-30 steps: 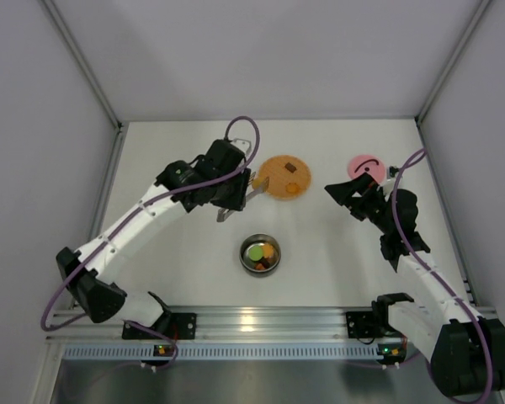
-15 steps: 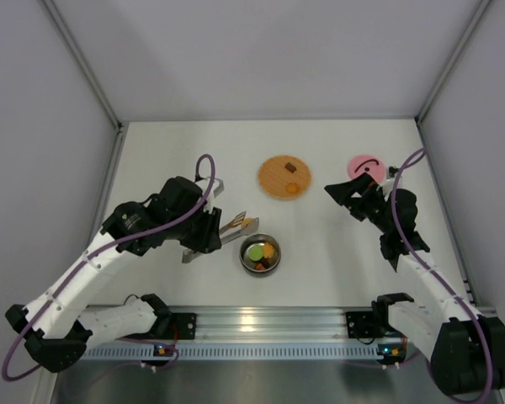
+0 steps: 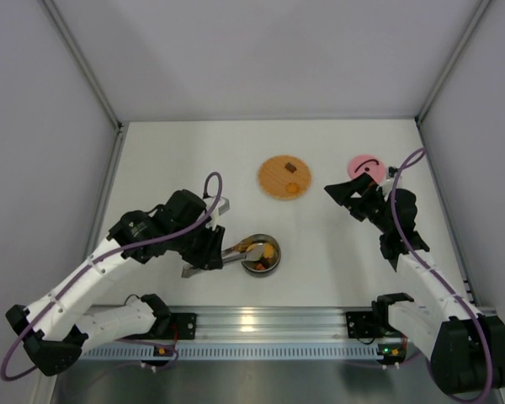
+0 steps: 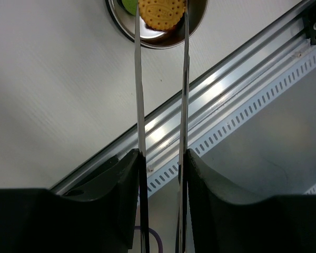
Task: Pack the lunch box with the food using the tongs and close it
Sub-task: Place the fake food in the packing box, then pick up the fake food from the plate.
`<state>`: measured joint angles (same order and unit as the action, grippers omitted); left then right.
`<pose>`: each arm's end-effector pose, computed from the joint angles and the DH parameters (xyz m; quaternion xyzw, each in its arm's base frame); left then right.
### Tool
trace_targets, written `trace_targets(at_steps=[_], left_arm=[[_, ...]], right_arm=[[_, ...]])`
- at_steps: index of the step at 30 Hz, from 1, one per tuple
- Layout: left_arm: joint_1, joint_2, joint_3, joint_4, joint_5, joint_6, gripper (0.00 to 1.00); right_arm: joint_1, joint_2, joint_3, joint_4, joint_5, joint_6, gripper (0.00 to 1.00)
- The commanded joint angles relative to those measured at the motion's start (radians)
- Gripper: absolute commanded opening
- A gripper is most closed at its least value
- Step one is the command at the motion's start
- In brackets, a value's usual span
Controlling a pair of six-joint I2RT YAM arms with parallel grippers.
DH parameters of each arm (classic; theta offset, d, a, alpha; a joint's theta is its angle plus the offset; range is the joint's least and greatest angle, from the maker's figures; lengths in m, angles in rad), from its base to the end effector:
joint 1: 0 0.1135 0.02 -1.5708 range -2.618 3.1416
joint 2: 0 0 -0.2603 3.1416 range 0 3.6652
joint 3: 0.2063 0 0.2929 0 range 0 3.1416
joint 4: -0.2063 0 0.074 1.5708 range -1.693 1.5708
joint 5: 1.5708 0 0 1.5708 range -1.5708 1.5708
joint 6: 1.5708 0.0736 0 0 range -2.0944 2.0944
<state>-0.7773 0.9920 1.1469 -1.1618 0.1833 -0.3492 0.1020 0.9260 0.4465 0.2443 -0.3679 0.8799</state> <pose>0.1544 -0.1708 0.3112 0.2281 0.9292 -0.2223 0.1873 0.2802 0.0553 0.2093 0.1879 0.7572 0.4137 0.4692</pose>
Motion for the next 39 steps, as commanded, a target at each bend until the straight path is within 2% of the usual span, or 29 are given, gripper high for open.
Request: trace_targets(at_steps=[1, 17, 26, 32, 39], left_arm=[[-0.014, -0.024, -0.015, 0.037, 0.036, -0.007, 0.41], [-0.022, -0.003, -0.015, 0.099, 0.008, -0.02, 0.51], [-0.022, 0.046, 0.027, 0.134, -0.004, -0.017, 0.51], [-0.022, 0.123, 0.161, 0.183, -0.036, -0.017, 0.52], [-0.022, 0.339, 0.338, 0.232, -0.134, -0.022, 0.53]], right_arm=[[-0.001, 0.0, 0.015, 0.062, 0.004, -0.007, 0.99], [-0.001, -0.004, 0.012, 0.064, 0.003, -0.006, 0.99], [0.001, -0.007, 0.012, 0.064, 0.003, -0.006, 0.99], [0.002, -0.004, 0.009, 0.072, 0.001, -0.001, 0.99], [0.002, -0.004, 0.009, 0.072, 0.0, 0.001, 0.99]])
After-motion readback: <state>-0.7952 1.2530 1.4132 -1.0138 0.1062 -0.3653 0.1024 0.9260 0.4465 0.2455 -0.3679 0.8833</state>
